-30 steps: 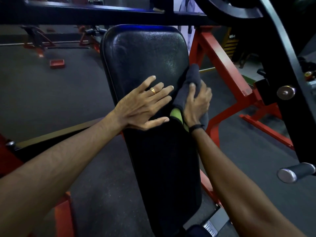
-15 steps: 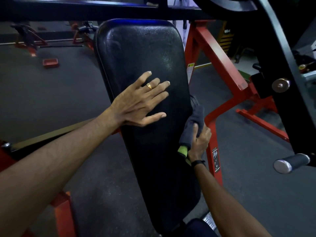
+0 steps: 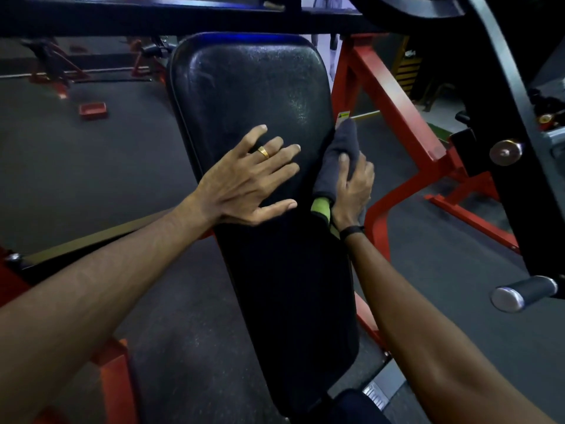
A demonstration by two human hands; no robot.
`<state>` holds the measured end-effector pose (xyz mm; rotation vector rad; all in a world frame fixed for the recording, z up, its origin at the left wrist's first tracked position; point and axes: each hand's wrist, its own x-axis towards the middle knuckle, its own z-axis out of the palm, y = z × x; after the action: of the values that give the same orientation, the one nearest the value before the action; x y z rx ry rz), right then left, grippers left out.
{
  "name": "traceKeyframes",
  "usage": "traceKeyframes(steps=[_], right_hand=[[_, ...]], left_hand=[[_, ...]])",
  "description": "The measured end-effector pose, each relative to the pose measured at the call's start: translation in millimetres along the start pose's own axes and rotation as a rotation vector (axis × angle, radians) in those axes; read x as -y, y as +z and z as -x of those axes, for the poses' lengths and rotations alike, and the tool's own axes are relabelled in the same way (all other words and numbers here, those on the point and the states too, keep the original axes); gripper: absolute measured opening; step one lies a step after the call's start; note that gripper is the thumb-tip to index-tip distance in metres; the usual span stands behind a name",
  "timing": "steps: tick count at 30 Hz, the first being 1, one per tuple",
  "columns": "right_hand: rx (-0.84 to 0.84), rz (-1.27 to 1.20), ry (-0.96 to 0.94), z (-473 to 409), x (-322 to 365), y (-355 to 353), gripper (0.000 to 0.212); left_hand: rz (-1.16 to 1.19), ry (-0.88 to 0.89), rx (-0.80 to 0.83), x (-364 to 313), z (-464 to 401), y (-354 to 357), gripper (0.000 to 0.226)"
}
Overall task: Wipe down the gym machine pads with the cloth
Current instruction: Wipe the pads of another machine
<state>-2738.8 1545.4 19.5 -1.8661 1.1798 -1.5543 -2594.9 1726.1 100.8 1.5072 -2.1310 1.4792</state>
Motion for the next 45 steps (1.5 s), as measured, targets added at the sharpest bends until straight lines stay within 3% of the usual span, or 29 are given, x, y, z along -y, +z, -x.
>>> traceKeyframes(steps=[5,9,12,14,21,26,33,39,45], right_hand=[[0.007,0.009,0.101,59.5,-49.8,-22.8,0.061],[0.055,0.080,0.177,115.4,-92.1,-45.3,0.044],[0.040,0.063,0.241,143.8,-93.6,-52.8,0.064],[0.007,0.043,0.241,140.6,-72.3,-46.1,0.064],[-0.038,0.005,-0.119,87.3,54.6,-0.4,0.043],[0.011,0.078,-0.307,134.3,25.3,-4.8,0.037],[0.120,0.123,-0.195,220.6,-37.8,-31.9,0.038],[0.121,0.040,-0.040,251.7,-30.2,-37.1,0.038],[0.060,0.037,-0.323,201.3,73.9,4.7,0.041]], left_hand=[[0.019,0.011,-0.010,0.6,0.9,2.0,0.061],[0.019,-0.022,-0.011,0.3,-0.1,1.4,0.061],[0.014,-0.065,0.000,0.9,0.1,0.1,0.063],[0.013,-0.075,0.009,1.1,0.8,-1.1,0.064],[0.053,-0.110,-0.014,1.9,-1.3,-7.0,0.069],[0.048,-0.082,-0.022,3.7,0.2,-4.3,0.069],[0.047,-0.064,-0.019,3.8,-0.8,-1.5,0.065],[0.031,-0.097,0.008,3.2,-0.5,-1.5,0.065],[0.105,-0.203,-0.049,5.5,-2.7,-2.2,0.059]])
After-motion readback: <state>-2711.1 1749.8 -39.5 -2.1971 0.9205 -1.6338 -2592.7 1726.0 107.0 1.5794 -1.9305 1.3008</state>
